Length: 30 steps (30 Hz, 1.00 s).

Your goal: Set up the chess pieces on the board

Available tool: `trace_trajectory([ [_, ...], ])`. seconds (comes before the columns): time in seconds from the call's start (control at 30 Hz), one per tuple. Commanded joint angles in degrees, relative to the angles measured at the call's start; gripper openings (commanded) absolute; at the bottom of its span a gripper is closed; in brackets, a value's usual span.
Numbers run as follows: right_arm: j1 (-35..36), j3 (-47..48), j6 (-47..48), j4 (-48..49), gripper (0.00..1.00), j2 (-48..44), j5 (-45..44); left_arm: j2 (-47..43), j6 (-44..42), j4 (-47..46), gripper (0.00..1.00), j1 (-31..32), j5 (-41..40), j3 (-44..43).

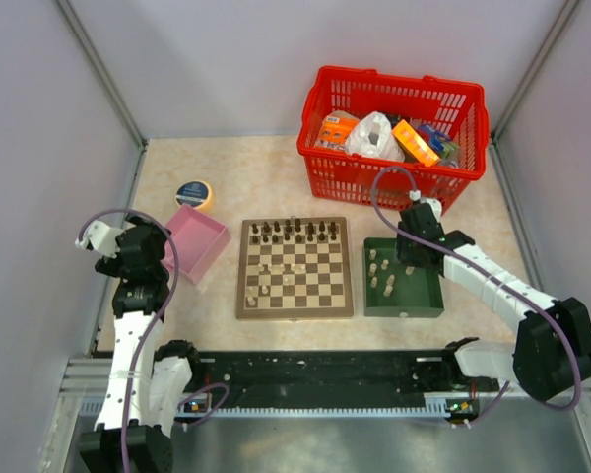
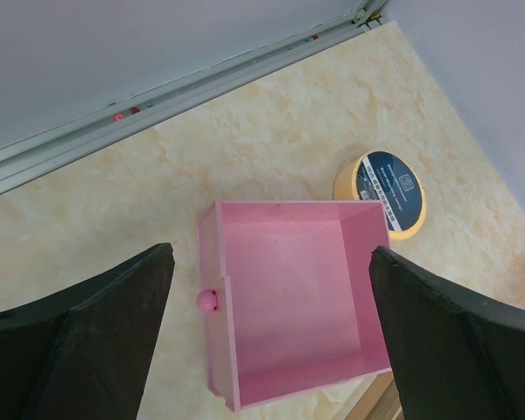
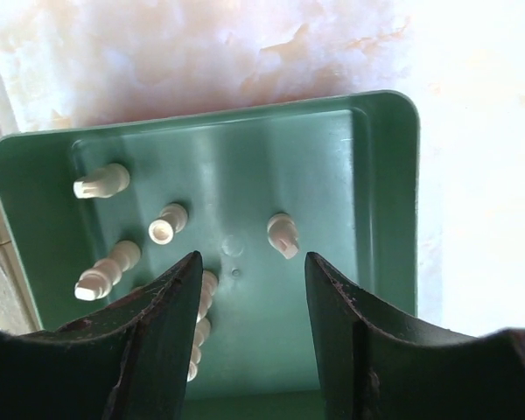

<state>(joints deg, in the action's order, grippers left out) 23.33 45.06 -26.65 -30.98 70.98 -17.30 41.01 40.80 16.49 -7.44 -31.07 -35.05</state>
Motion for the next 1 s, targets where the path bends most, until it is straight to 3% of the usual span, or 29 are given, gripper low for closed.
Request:
trace_trajectory([
  [0.0, -1.6, 1.2, -0.6, 0.3, 0.51, 1.1, -1.9, 0.4, -0.3, -3.2, 0.99, -0.3, -0.5, 0.0],
  [0.97, -3.5, -1.5, 0.4, 4.1, 0.47, 6.2, 0.9, -0.1, -0.5, -2.8, 0.99, -0.4, -0.4, -0.2],
])
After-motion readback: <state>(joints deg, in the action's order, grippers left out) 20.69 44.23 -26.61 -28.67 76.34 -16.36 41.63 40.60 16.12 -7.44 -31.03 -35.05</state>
